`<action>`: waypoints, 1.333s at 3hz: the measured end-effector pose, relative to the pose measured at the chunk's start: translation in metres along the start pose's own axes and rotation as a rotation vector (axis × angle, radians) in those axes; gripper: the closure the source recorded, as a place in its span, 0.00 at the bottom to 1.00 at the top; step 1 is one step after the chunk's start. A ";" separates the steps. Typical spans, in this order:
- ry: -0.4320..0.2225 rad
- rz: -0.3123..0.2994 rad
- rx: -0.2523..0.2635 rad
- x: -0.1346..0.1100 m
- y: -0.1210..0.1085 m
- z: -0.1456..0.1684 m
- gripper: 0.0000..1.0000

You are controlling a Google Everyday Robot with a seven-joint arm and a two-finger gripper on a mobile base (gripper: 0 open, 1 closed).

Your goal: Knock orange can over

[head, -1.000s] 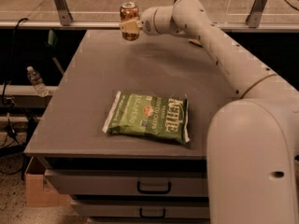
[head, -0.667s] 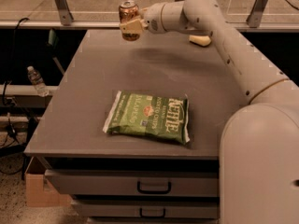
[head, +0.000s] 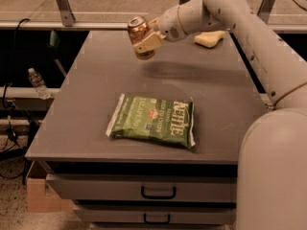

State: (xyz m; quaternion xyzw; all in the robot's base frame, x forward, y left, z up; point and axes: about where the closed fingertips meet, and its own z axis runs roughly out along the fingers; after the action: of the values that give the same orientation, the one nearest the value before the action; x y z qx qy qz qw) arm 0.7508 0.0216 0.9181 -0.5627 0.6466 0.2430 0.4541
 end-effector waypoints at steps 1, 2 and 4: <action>0.179 -0.079 -0.071 0.016 0.025 -0.011 1.00; 0.366 -0.166 -0.100 0.030 0.032 -0.022 1.00; 0.648 -0.304 -0.200 0.051 0.041 -0.034 1.00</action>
Offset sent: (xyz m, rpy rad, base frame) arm -0.0454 -0.0562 -0.0176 -0.6803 -0.0168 0.1203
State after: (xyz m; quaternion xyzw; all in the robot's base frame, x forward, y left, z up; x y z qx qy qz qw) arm 0.7035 -0.0218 0.8822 -0.7416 0.6390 0.0438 0.1995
